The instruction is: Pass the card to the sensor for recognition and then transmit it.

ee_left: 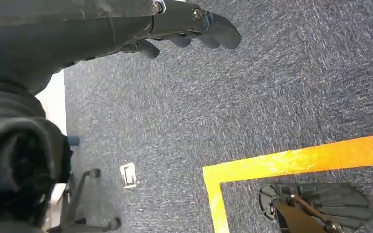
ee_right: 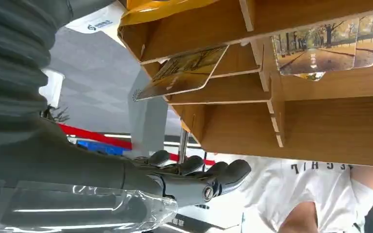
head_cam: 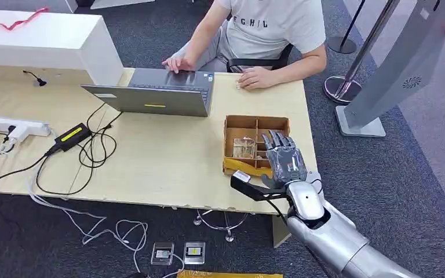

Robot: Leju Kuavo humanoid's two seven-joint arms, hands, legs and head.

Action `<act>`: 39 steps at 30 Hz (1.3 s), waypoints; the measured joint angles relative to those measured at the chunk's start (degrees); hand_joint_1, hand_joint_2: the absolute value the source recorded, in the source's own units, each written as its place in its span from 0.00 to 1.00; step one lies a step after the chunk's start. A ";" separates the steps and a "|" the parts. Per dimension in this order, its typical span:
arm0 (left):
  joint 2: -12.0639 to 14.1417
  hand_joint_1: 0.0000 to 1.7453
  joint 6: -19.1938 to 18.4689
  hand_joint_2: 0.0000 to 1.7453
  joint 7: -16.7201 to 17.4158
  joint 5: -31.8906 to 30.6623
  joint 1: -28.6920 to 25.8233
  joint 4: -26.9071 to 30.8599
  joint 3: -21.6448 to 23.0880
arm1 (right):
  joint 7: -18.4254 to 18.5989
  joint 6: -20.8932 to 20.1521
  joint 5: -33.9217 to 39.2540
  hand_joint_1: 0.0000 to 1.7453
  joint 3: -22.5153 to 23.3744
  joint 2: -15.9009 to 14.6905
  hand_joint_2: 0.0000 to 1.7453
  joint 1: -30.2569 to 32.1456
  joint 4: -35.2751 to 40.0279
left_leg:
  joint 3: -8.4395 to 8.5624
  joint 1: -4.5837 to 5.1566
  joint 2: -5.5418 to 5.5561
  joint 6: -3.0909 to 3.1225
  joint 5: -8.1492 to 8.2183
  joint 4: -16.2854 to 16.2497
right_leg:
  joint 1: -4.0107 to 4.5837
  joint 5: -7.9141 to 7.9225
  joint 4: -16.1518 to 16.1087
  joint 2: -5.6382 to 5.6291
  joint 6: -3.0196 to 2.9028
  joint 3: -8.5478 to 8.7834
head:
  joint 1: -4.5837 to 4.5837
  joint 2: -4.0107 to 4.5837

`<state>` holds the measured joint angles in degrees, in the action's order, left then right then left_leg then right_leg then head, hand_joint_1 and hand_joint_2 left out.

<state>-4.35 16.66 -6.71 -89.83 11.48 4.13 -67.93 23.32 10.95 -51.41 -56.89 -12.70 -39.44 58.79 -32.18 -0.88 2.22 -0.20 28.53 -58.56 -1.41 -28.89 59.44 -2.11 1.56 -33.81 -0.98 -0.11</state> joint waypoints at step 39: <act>0.09 0.00 1.46 0.00 0.09 -0.11 -0.56 0.00 -0.39 | -0.70 -2.27 4.07 1.00 0.39 0.02 1.00 -1.41 -2.29 | 0.01 0.00 -0.01 0.00 0.00 0.00 | 0.00 0.00 0.00 0.00 0.00 0.00 | 0.00 -0.02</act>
<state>-4.26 18.12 -6.62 -89.94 10.93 4.13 -68.32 22.62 8.68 -47.34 -56.50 -12.68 -40.85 56.50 -32.17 -0.88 2.21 -0.20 28.53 -58.56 -1.41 -28.89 59.43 -2.11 1.56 -33.81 -0.98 -0.13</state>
